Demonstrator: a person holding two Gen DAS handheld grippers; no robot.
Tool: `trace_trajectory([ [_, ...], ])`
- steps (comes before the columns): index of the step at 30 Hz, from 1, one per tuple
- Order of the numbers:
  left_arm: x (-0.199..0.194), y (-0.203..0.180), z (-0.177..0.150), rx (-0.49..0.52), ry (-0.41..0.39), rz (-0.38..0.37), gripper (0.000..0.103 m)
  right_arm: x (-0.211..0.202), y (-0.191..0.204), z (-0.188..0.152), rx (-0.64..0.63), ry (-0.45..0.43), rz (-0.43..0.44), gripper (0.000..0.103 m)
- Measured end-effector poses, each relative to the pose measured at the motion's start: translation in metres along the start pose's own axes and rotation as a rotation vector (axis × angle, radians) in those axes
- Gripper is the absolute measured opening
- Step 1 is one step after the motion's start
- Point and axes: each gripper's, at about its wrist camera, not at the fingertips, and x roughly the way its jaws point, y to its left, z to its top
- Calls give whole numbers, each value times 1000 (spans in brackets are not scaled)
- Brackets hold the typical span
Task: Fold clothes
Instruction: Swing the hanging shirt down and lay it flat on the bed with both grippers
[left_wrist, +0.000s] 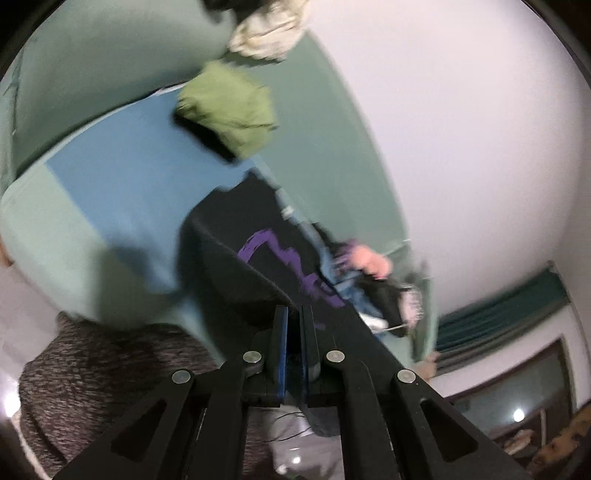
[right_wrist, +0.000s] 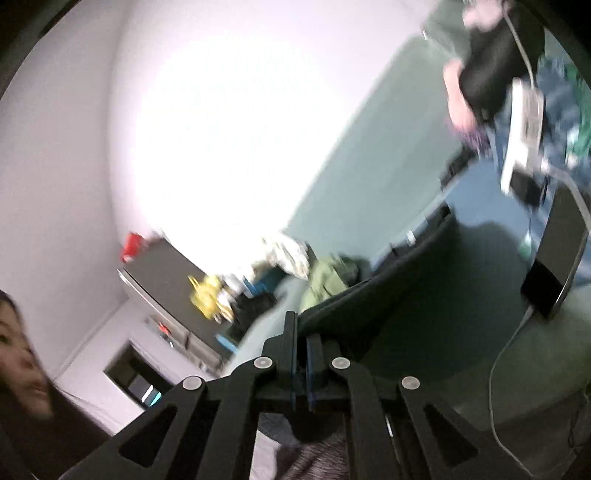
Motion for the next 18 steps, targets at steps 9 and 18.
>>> trace_trajectory([
  [9,-63,-37,-19,86,-132,-110,5,-79,23,-22,22,-110,-26,3],
  [18,2,-48,20,111,-16,-37,5,16,-59,19,126,6,-127,3],
])
